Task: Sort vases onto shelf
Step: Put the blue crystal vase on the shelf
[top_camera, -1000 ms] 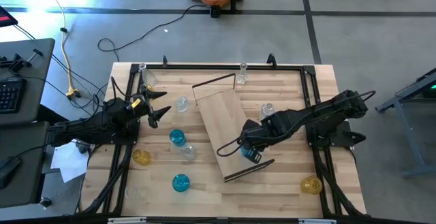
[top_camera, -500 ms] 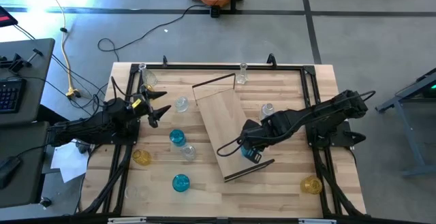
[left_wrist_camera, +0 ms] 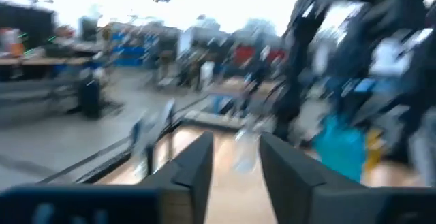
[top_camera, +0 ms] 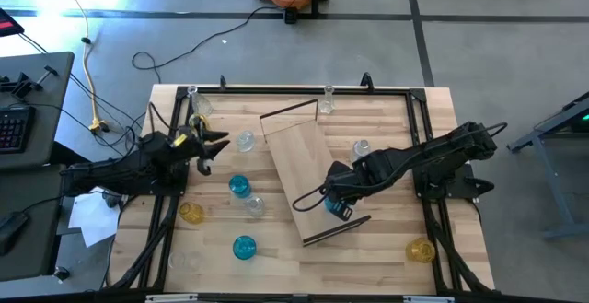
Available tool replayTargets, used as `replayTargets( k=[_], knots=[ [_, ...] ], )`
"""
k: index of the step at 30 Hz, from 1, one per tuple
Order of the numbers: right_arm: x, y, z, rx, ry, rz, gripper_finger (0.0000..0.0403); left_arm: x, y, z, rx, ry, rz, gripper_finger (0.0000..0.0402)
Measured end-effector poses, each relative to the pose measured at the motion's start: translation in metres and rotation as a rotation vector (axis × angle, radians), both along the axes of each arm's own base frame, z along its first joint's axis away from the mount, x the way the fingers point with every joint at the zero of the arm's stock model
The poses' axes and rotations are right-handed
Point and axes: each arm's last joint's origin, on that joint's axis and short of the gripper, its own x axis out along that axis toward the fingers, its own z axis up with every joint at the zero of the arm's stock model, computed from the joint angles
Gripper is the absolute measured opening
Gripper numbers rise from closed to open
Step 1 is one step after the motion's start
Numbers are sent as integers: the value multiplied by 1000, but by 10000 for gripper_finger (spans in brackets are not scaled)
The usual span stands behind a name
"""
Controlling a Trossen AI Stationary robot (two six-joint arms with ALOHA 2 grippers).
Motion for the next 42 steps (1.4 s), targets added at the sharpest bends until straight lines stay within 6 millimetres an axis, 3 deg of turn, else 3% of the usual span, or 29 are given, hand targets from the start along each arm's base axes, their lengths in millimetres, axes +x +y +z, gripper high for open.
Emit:
replayTargets(
  k=[2,6,10,16,23,32,42],
  knots=[
    [0,0,0,1,0,-2,12,2,-1,3,-13,-24,-24,64],
    [0,0,0,3,0,-10,12,10,-2,-4,-29,93,-27,18],
    [0,0,0,6,-1,-23,12,21,-6,-5,-64,131,-75,4],
    [0,0,0,9,-1,-33,12,46,-19,25,-18,143,-169,2],
    [0,0,0,9,-1,-33,12,94,-34,55,68,298,-181,2],
    [0,0,0,11,2,-26,12,163,-42,24,-32,483,-246,3],
    [0,0,0,10,1,-23,12,224,-58,1,-116,481,-463,3]
  ],
)
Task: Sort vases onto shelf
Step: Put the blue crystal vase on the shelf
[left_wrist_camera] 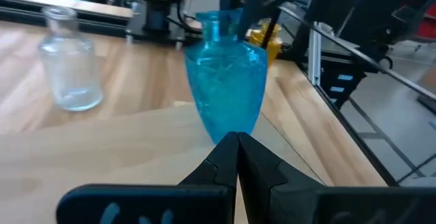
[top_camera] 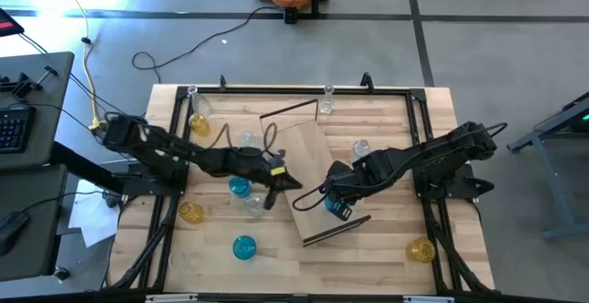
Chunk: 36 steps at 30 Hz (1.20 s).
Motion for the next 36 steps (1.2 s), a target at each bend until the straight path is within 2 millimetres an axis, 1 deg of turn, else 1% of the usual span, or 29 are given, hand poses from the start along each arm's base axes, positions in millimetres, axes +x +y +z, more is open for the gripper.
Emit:
replayTargets(
  k=[4,6,9,13,18,25,28,36],
  knots=[
    [0,0,0,-2,1,7,12,18,-15,-5,-2,-3,-42,3],
    [0,0,0,-6,-1,6,12,26,-22,-8,1,-17,-36,3],
    [0,0,0,-10,-2,5,12,35,-32,-14,-16,-73,9,3],
    [0,0,0,-8,-2,-7,12,42,-40,-24,-48,-129,101,3],
    [0,-1,0,-15,0,-12,12,48,-44,-36,-69,-108,137,3],
    [0,-1,0,-30,-5,-19,12,58,-51,-42,-100,-108,151,3],
    [0,-1,0,-29,-6,-19,12,58,-51,-44,-128,-92,144,3],
    [1,0,0,-17,-11,-17,12,59,-51,-59,-156,-45,146,3]
  ],
)
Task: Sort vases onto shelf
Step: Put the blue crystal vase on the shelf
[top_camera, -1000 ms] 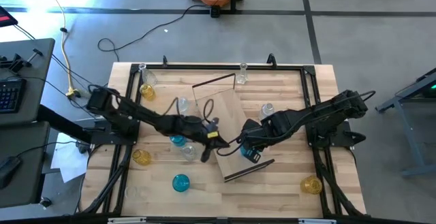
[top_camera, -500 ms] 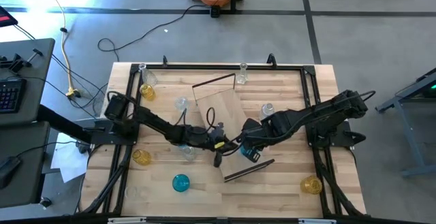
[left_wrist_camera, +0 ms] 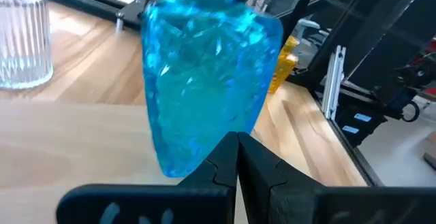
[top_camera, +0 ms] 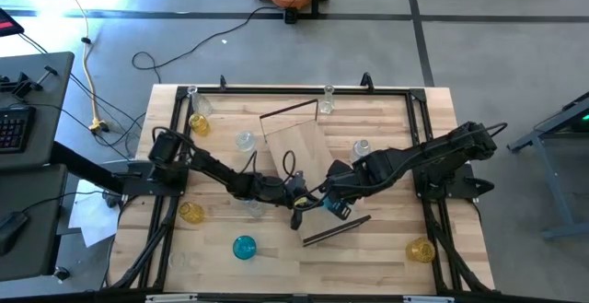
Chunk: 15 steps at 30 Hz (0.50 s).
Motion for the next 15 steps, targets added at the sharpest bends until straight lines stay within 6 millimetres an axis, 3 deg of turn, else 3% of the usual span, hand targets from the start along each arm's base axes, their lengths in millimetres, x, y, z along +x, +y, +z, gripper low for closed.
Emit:
replayTargets(
  k=[15],
  knots=[
    [0,3,0,29,-1,5,12,14,-4,10,14,-11,-55,3]
  ],
)
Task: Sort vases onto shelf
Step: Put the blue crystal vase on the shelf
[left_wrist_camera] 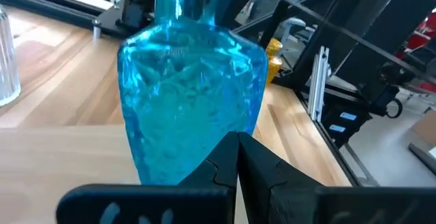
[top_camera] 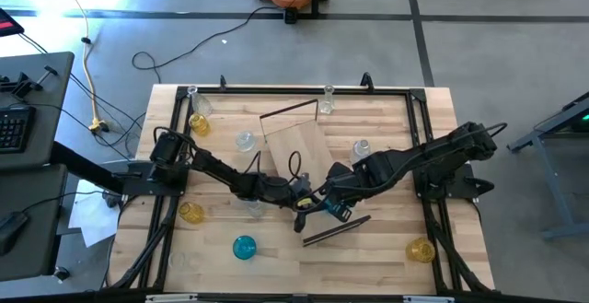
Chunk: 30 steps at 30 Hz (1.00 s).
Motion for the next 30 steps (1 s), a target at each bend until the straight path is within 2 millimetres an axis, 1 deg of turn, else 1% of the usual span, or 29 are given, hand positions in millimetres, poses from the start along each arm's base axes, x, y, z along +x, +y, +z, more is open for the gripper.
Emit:
replayTargets(
  k=[6,9,13,16,19,26,30],
  knots=[
    [-1,3,0,1,-2,2,12,0,0,-8,-15,29,4,3],
    [-1,4,0,0,1,6,12,2,2,-16,-18,51,12,3],
    [-3,5,-1,-1,11,4,12,9,4,-25,-33,64,17,3],
    [-4,7,-1,7,19,8,12,17,1,-26,-35,58,-4,3],
    [-5,10,0,9,17,8,12,19,-1,-23,-22,53,-18,3],
    [-8,17,0,9,15,-3,13,19,-1,-23,-29,57,-17,3],
    [-9,21,0,23,11,6,24,20,-1,-23,-30,59,-18,3]
  ],
)
